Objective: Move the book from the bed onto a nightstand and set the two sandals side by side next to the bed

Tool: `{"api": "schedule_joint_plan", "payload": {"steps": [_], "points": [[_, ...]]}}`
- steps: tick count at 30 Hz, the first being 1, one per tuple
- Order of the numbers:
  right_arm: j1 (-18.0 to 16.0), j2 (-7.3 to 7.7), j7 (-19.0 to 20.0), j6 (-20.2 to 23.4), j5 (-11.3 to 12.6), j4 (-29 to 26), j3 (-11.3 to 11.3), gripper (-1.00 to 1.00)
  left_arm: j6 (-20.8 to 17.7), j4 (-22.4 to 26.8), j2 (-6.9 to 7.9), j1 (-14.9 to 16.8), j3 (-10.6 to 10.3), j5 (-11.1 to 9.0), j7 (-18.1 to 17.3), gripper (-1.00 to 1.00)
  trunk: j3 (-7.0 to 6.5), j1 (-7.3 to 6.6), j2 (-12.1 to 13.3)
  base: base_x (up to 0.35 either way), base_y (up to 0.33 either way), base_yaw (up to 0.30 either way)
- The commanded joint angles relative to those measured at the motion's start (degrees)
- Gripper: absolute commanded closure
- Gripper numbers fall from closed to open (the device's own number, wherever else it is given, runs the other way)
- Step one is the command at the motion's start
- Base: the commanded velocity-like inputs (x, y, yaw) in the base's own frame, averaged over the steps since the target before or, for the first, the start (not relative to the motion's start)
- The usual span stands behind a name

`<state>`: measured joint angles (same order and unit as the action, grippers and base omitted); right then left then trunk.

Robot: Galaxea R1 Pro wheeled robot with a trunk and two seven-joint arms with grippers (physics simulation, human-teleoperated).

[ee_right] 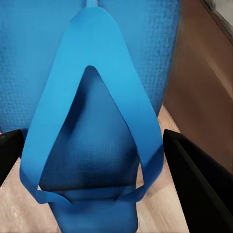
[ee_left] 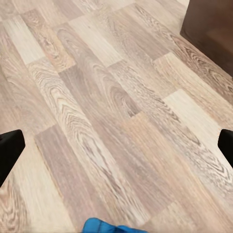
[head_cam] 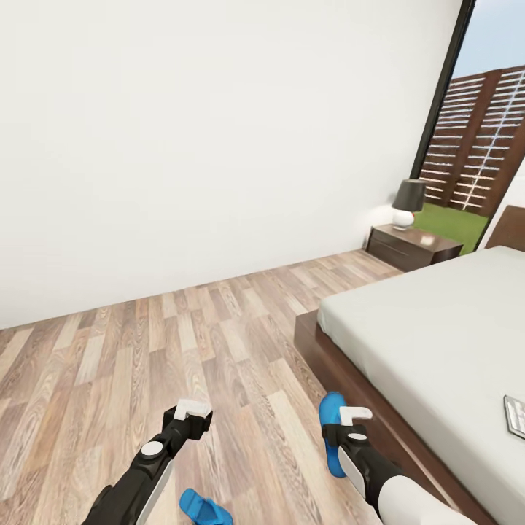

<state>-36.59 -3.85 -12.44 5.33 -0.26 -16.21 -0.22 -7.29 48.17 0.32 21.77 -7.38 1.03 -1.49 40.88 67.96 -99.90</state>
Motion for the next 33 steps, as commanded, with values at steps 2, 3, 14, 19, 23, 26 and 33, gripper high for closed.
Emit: {"api": "schedule_joint_plan", "payload": {"steps": [2, 3, 14, 19, 23, 26, 33], "points": [[0.0, -0.01, -0.2, 0.4, 0.0, -0.1, 0.0, 1.0, -0.3, 0.1, 0.03, 0.0, -0.1, 0.1, -0.1, -1.0, 0.05, -0.01, 0.0, 0.0, -0.028, 0.284], [0.0, -0.01, -0.2, 0.4, 0.0, -0.1, 0.0, 1.0, -0.3, 0.1, 0.03, 0.0, -0.1, 0.1, -0.1, -1.0, 0.05, -0.01, 0.0, 0.0, -0.072, 0.285], [0.0, -0.04, -0.2, 0.3, 0.0, -0.1, 0.0, 1.0, -0.4, 0.1, 0.03, 0.0, -0.1, 0.1, -0.1, -1.0, 0.05, -0.01, 0.0, 0.0, -0.218, 0.249], [0.0, -0.09, -0.2, 0.3, 0.0, -0.1, 0.0, 1.0, -0.4, 0.1, 0.03, 0.0, -0.1, 0.1, -0.3, -1.0, 0.05, -0.01, 0.0, 0.0, -0.208, 0.051], [0.0, -0.1, -0.2, 0.3, 0.0, -0.1, 0.0, 1.0, -0.4, 0.0, 0.04, 0.0, -0.1, 0.1, -0.3, -1.0, 0.05, -0.01, 0.0, 0.0, -0.1, 0.083], [0.0, -0.1, -0.2, 0.3, 0.0, -0.1, 0.0, 1.0, -0.4, -0.1, 0.04, 0.0, -0.1, 0.1, -0.3, -1.0, 0.05, -0.01, 0.0, 0.0, -0.166, 0.202], [0.0, -0.1, -0.2, 0.4, 0.0, -0.1, 0.0, 1.0, -0.4, -0.1, 0.04, 0.0, -0.1, 0.1, -0.4, -1.0, 0.05, -0.01, 0.0, 0.052, -0.186, 0.264]]}}
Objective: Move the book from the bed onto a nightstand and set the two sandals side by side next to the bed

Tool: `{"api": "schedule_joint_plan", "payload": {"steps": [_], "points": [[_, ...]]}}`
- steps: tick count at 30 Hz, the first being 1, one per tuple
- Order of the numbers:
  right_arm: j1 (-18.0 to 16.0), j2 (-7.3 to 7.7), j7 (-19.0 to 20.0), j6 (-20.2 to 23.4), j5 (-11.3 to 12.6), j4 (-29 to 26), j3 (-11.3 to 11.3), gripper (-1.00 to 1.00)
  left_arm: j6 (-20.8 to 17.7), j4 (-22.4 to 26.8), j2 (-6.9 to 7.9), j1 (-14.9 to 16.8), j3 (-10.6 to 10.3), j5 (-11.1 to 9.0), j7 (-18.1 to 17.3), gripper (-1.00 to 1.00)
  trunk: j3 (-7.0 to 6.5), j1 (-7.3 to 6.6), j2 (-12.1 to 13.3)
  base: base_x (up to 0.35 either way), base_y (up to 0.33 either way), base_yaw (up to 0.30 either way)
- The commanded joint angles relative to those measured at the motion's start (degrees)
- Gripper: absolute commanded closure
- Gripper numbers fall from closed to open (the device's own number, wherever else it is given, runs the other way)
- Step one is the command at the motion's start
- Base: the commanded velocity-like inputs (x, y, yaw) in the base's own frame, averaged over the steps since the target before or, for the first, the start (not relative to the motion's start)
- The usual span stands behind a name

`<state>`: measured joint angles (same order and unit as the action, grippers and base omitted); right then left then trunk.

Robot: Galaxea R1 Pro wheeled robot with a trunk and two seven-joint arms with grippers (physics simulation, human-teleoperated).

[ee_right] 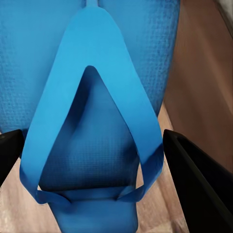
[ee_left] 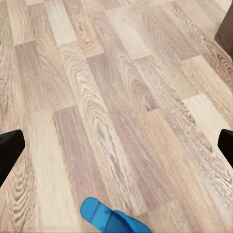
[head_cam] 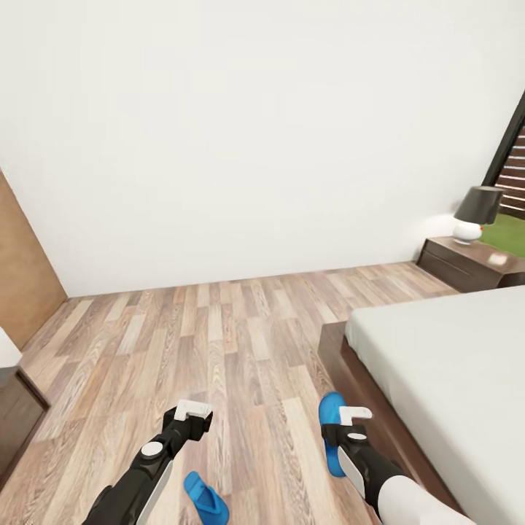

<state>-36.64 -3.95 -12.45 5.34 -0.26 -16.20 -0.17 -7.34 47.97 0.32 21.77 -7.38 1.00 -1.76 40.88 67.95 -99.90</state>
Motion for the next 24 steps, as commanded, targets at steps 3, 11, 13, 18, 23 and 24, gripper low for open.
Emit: {"api": "schedule_joint_plan", "payload": {"steps": [3, 11, 13, 18, 23, 24], "points": [[0.0, -0.01, -0.2, 0.4, 0.0, -0.1, 0.0, 1.0, -0.4, 0.0, 0.03, 0.0, -0.1, 0.1, -0.1, -1.0, 0.05, 0.0, 0.0, 0.104, -0.167, 0.2], [0.0, -0.01, -0.2, 0.3, 0.0, -0.1, 0.0, 1.0, -0.4, -0.1, 0.1, 0.0, -0.1, 0.1, -0.1, -1.0, 0.05, 0.0, 0.0, 0.124, -0.122, 0.059], [0.1, -0.01, -0.2, 0.3, 0.0, -0.1, 0.0, 1.0, -0.4, -0.1, 0.11, 0.0, -0.1, 0.1, -0.1, -1.0, 0.05, 0.0, 0.0, 0.137, -0.107, 0.129], [0.1, -0.02, -0.2, 0.3, 0.0, -0.1, 0.0, 1.0, -0.4, -0.1, 0.11, 0.0, -0.1, 0.1, -0.1, -1.0, 0.05, 0.0, 0.0, 0.144, -0.084, 0.226], [0.0, -0.03, -0.2, 0.3, 0.0, -0.1, 0.0, 1.0, -0.4, -0.3, 0.12, 0.0, -0.1, 0.1, -0.1, -1.0, 0.05, 0.0, 0.0, 0.149, -0.021, 0.096], [0.0, -0.04, -0.2, 0.3, 0.0, -0.1, 0.0, 1.0, -0.4, -0.3, 0.12, 0.0, -0.1, 0.1, -0.1, -1.0, 0.05, 0.0, 0.0, 0.15, -0.008, 0.038]]}}
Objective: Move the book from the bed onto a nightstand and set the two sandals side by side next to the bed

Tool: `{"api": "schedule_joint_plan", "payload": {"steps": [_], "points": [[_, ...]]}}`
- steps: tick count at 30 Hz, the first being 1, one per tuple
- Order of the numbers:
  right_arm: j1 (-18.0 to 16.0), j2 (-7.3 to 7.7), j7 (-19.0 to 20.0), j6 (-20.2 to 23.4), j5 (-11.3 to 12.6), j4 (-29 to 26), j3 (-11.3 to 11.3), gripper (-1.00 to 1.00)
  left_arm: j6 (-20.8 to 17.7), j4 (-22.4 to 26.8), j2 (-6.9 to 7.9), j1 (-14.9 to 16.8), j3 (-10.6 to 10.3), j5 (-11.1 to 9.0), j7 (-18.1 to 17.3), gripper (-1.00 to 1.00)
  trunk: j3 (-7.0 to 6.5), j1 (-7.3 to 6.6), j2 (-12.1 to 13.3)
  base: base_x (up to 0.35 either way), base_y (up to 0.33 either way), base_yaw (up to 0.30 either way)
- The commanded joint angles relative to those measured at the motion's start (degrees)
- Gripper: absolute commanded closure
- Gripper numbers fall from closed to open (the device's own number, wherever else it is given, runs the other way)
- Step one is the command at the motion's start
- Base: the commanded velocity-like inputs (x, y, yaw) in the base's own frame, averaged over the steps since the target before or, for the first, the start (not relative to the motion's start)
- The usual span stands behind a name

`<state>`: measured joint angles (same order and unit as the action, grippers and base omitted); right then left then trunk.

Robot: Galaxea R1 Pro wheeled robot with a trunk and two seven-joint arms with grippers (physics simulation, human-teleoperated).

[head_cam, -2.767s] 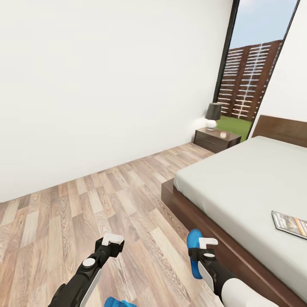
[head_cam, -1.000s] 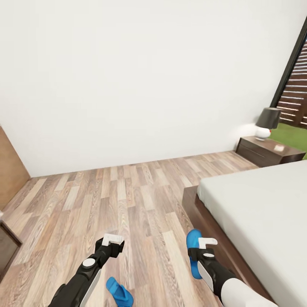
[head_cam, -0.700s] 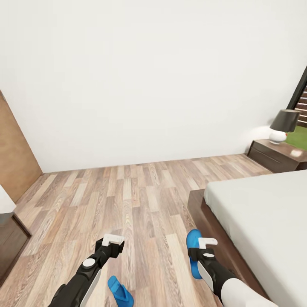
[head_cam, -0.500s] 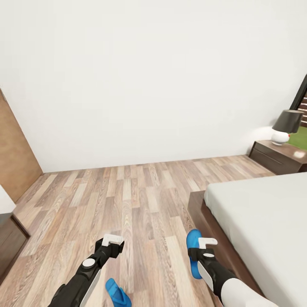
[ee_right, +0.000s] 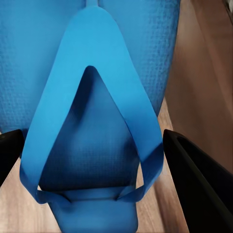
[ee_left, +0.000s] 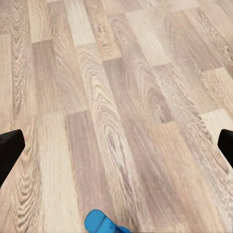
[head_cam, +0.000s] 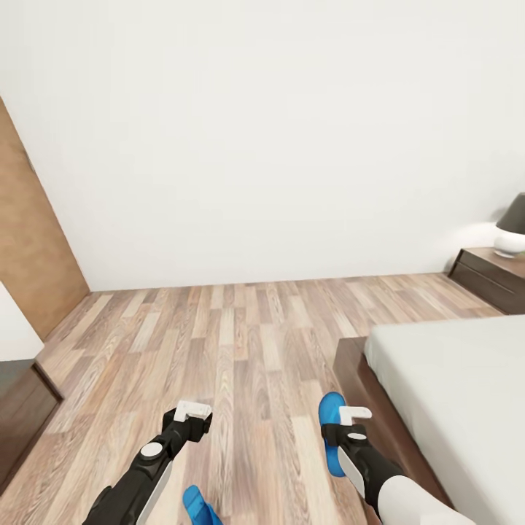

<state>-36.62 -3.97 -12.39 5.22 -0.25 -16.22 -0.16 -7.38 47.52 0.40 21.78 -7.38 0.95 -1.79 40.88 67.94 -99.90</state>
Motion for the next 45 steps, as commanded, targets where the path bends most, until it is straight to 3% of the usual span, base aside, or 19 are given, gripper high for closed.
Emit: {"api": "schedule_joint_plan", "payload": {"steps": [1, 13, 35, 45], "points": [[0.0, -0.03, -0.2, 0.4, 0.0, -0.1, 0.0, 1.0, -0.3, 0.1, 0.04, 0.0, -0.1, 0.1, -0.1, -1.0, 0.05, 0.01, 0.0, 0.15, -0.007, 0.039], [0.0, -0.06, -0.3, 0.4, 0.0, -0.1, 0.0, 1.0, -0.3, -0.1, 0.04, 0.0, -0.1, 0.1, -0.1, -1.0, 0.05, 0.01, 0.0, 0.151, -0.088, 0.182], [0.0, -0.07, -0.2, 0.4, 0.0, -0.1, 0.1, 1.0, -0.4, 0.3, 0.04, 0.0, -0.1, 0.1, -0.2, -1.0, 0.05, 0.01, 0.0, 0.141, -0.096, 0.043], [0.0, -0.07, -0.2, 0.4, 0.0, -0.1, 0.1, 1.0, -0.4, 0.2, 0.04, 0.0, -0.1, 0.1, -0.2, -1.0, 0.05, 0.01, 0.0, 0.085, -0.035, 0.219]]}}
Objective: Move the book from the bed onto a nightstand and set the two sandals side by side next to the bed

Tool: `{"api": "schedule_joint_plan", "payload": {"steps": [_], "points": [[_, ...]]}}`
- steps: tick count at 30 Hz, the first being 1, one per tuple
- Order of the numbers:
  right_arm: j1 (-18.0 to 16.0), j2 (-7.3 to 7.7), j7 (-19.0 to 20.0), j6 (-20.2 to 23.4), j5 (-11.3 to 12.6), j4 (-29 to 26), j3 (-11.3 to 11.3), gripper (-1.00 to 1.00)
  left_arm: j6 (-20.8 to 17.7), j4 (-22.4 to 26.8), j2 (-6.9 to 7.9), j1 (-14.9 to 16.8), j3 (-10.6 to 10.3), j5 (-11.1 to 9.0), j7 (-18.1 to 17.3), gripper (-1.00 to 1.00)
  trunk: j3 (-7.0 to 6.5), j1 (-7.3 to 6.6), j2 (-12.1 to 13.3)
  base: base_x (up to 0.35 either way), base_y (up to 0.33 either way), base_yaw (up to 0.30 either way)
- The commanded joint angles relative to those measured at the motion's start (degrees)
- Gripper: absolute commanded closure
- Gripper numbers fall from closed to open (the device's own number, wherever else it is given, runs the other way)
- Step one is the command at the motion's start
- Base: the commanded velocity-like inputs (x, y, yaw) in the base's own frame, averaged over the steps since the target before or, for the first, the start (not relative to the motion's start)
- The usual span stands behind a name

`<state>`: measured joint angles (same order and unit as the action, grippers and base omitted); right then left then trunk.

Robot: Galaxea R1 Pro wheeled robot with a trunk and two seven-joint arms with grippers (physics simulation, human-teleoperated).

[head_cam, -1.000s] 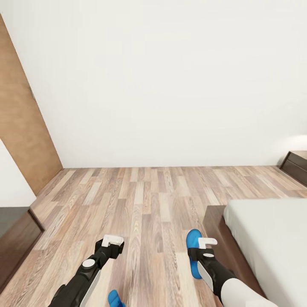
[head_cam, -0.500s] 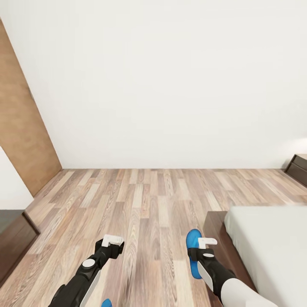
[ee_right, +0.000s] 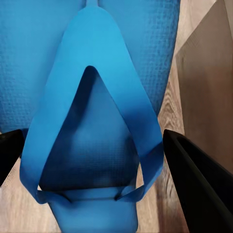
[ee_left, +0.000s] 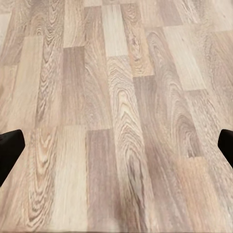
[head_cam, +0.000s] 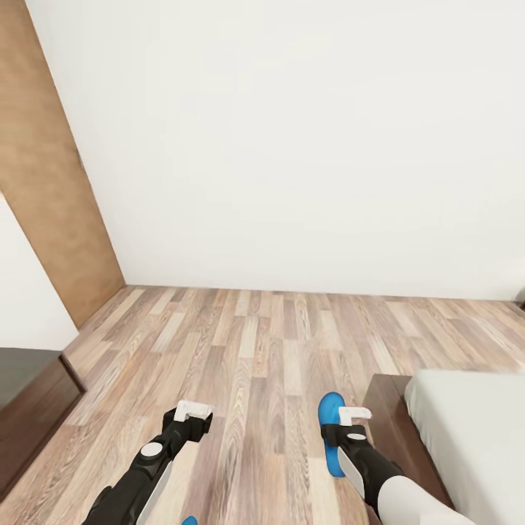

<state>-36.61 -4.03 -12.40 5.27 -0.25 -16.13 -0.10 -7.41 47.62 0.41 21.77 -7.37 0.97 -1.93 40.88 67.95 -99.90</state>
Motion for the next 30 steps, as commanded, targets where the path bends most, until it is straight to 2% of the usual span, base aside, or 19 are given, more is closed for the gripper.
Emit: {"api": "schedule_joint_plan", "payload": {"steps": [1, 13, 23, 30], "points": [[0.0, -0.01, -0.2, 0.4, 0.0, -0.2, 0.0, 1.0, -0.3, 0.1, 0.03, 0.0, -0.1, 0.1, -0.1, -1.0, 0.05, 0.0, 0.0, 0.063, -0.092, 0.279], [0.0, -0.01, -0.2, 0.3, 0.0, -0.2, 0.0, 1.0, -0.3, 0.4, 0.03, 0.0, -0.1, 0.1, -0.1, -1.0, 0.05, 0.0, 0.0, 0.015, -0.021, 0.117], [0.0, -0.01, -0.2, 0.3, 0.0, -0.1, 0.0, 1.0, -0.3, 0.5, 0.03, 0.0, -0.1, 0.1, -0.1, -1.0, 0.05, 0.0, 0.0, 0.001, -0.037, 0.23], [0.0, -0.01, -0.2, 0.3, 0.0, -0.1, 0.0, 1.0, -0.3, 0.5, 0.03, 0.0, -0.1, 0.1, -0.1, -1.0, 0.05, 0.0, 0.0, 0.0, -0.083, 0.06]]}}
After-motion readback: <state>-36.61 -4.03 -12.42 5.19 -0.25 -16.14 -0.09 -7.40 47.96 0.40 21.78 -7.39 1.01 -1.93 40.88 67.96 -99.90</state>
